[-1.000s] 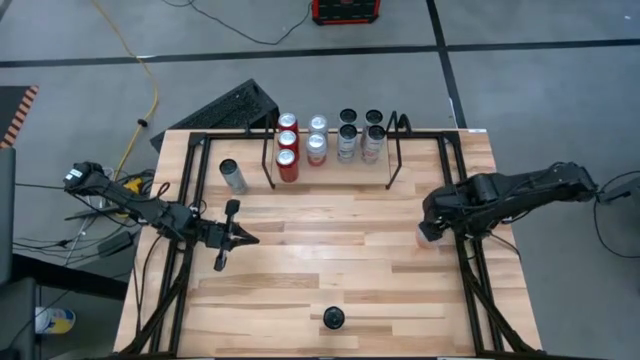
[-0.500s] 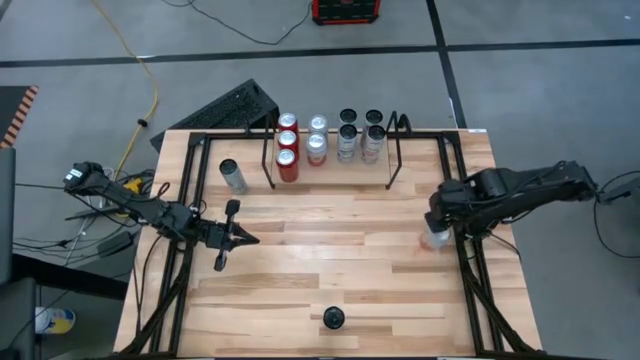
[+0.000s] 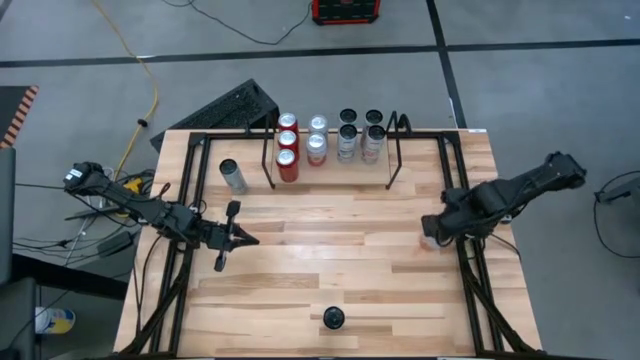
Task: Place canned beverage on shelf
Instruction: Put the pink white soda can on the shelf and align with other pink white soda cans
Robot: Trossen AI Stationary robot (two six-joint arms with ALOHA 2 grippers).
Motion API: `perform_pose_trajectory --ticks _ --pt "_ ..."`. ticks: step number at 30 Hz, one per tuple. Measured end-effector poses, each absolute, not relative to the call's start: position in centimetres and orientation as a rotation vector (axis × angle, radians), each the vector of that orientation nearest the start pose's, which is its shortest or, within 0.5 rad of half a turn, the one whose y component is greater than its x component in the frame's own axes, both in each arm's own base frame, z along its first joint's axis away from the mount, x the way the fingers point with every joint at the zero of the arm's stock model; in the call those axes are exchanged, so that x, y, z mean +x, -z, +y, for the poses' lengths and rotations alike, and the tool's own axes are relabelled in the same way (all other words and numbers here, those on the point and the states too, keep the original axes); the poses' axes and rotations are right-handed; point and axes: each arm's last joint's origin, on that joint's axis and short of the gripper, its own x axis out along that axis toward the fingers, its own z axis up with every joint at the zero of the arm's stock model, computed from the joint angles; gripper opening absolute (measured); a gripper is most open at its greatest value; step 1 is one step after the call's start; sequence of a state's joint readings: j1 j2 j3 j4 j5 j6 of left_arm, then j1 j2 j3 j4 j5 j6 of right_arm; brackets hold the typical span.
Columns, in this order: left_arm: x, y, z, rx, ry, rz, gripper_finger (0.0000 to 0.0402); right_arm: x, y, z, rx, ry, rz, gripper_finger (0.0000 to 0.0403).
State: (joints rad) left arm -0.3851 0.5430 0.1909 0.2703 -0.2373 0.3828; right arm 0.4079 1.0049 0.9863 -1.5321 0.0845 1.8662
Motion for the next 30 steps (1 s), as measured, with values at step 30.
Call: perform_pose_trajectory --ticks 30 --pt "13.2 -20.7 -4.8 0.413 0.197 0.008 0.0 12.2 -22.9 5.7 1.003 1.213 1.072 0.0374"
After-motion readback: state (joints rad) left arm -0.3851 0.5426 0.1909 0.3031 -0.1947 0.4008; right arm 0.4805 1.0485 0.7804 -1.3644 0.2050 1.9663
